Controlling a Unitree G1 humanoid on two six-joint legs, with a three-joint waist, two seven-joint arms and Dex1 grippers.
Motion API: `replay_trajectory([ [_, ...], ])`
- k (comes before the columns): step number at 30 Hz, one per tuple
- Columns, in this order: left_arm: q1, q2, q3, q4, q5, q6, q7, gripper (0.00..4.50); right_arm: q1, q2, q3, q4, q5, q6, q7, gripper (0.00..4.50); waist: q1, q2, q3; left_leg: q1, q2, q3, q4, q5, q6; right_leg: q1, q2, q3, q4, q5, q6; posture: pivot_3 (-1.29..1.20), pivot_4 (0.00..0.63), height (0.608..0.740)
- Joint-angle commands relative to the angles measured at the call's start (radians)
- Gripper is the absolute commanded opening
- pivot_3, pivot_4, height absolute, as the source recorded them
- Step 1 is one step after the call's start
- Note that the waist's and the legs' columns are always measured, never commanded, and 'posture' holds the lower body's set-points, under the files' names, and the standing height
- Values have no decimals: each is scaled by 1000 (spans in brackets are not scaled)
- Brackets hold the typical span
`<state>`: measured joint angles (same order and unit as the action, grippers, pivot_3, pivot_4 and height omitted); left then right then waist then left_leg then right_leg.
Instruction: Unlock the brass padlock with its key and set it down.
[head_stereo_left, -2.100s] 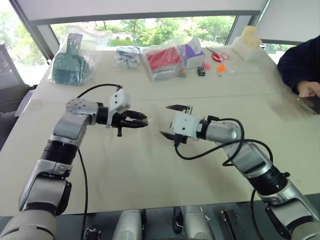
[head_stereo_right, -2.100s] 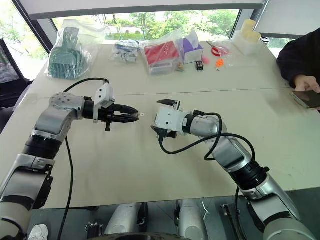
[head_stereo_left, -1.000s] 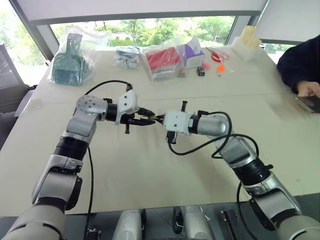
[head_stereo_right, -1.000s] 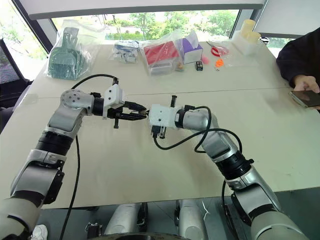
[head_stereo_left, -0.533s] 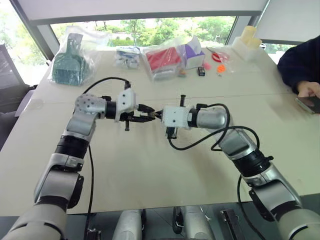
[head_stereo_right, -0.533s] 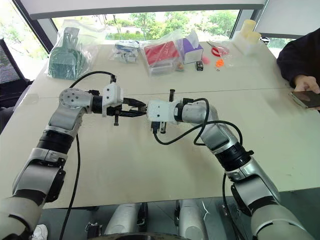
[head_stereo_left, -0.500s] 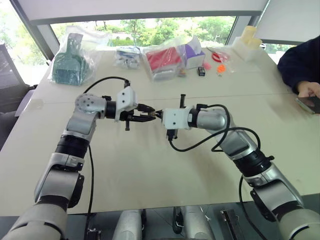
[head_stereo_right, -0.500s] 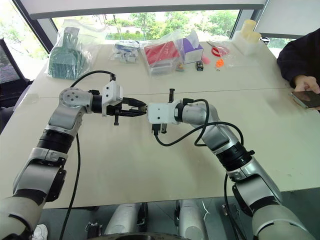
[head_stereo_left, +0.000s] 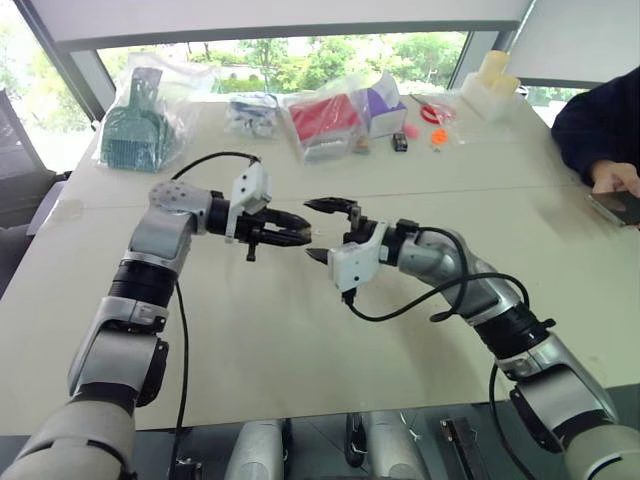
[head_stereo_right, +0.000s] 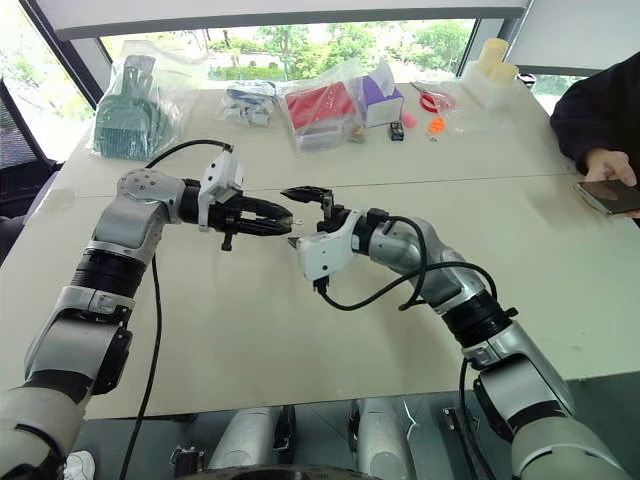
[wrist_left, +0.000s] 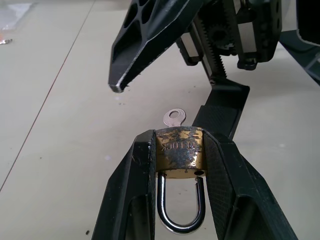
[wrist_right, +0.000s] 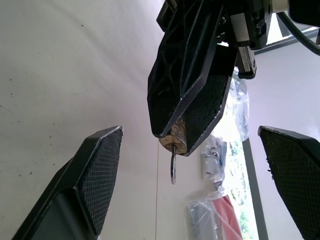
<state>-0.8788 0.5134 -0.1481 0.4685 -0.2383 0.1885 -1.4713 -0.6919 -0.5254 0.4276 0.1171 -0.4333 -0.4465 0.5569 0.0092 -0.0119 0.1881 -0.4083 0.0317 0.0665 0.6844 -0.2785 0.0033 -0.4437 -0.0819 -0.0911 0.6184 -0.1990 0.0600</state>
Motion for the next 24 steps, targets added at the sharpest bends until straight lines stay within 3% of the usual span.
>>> replay_trajectory([
  [1,-24,11,18,-27,-23,8,-12,769,-32,11,-24,-9,-15,-45,-28,3923,1,0,0,0,0,0,0,0,0,0,0,0,0,0,0,0,150,740],
  [3,-23,12,17,-28,-23,10,-12,769,-35,14,-26,-5,-23,-59,-36,3148,0,0,0,0,0,0,0,0,0,0,0,0,0,0,0,0,150,740],
  [8,-23,15,17,-31,-28,22,-17,769,-44,18,-26,15,-51,-97,-57,373,0,0,0,0,0,0,0,0,0,0,0,0,0,0,0,0,150,740],
  [9,-24,17,16,-30,-29,25,-18,769,-44,20,-28,18,-54,-102,-60,61,-1,0,0,0,0,0,0,0,0,0,0,0,0,0,0,0,150,740],
  [19,-29,27,9,-36,-28,60,-14,769,-50,30,-32,38,-65,-112,-60,61,-1,0,0,0,0,0,0,0,0,0,0,1,0,0,0,0,150,740],
  [24,-19,42,18,-58,-36,91,-2,3079,-46,31,-33,46,-70,-110,-56,0,0,0,0,0,0,0,0,0,0,0,0,1,0,0,0,0,150,740],
])
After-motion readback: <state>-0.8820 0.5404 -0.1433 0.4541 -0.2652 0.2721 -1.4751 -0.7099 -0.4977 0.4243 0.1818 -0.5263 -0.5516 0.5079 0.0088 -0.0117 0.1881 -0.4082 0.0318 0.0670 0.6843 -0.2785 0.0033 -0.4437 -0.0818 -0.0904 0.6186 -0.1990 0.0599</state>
